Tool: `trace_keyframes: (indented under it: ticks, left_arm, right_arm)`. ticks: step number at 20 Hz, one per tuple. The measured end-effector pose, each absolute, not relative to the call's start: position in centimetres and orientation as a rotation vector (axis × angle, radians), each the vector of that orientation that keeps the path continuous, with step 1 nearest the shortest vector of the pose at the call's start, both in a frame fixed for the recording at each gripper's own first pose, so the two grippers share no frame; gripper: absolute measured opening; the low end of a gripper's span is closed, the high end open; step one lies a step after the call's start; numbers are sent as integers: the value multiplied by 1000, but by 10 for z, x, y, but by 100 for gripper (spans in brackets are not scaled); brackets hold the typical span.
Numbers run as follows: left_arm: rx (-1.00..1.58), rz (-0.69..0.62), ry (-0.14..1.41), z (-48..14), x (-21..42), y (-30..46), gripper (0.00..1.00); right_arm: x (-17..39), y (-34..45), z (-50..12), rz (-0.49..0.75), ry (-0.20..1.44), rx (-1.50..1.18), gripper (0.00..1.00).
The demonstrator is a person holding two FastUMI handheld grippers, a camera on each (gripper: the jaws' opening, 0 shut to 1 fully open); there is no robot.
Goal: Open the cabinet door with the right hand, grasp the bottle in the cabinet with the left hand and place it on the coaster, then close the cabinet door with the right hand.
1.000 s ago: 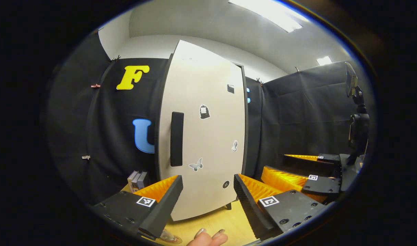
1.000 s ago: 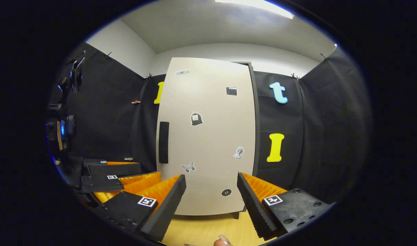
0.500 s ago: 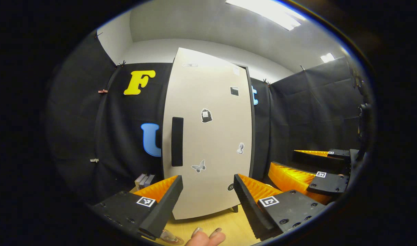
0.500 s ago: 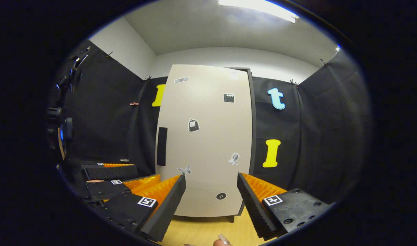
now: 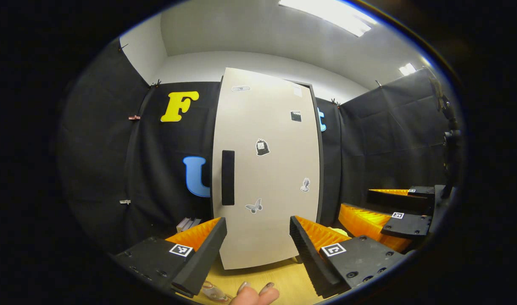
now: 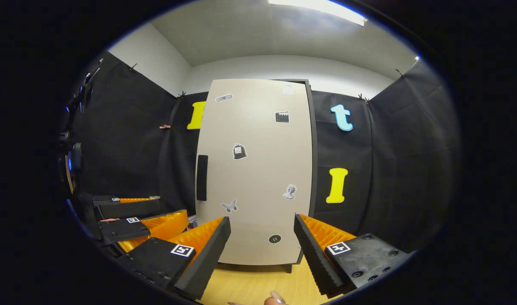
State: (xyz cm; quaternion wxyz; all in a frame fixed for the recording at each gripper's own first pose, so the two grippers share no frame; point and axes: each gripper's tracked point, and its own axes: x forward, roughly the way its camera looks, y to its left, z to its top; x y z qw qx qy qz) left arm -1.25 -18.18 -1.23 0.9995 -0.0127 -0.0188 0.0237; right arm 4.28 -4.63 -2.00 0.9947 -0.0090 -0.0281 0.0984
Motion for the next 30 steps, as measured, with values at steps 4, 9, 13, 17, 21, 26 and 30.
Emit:
trace_keyframes:
  ticks: [4,9,13,17,21,26,30]
  left_arm:
    - [-41,46,-40,-11,-16,-182,94]
    - [-41,32,-39,-10,-16,-182,94]
    - [-59,36,-30,-8,-10,-169,94]
    - [-63,29,-22,-13,-9,-161,94]
    - [-56,18,-18,-14,-11,-161,94]
    - [-36,3,-25,-11,-13,-167,94]
    - [-19,-5,-28,-11,-14,-170,94]
  right_arm:
    - [42,-44,-19,202,-54,-39,97]
    - [41,-43,-18,202,-37,-47,97]
    - [36,-36,-13,227,-42,-26,97]
    - [35,-38,-12,221,-36,-19,98]
    - [37,-44,-14,188,-24,-14,97]
    - [42,-55,-13,140,-33,-57,98]
    - [40,-47,-16,173,-10,-9,97]
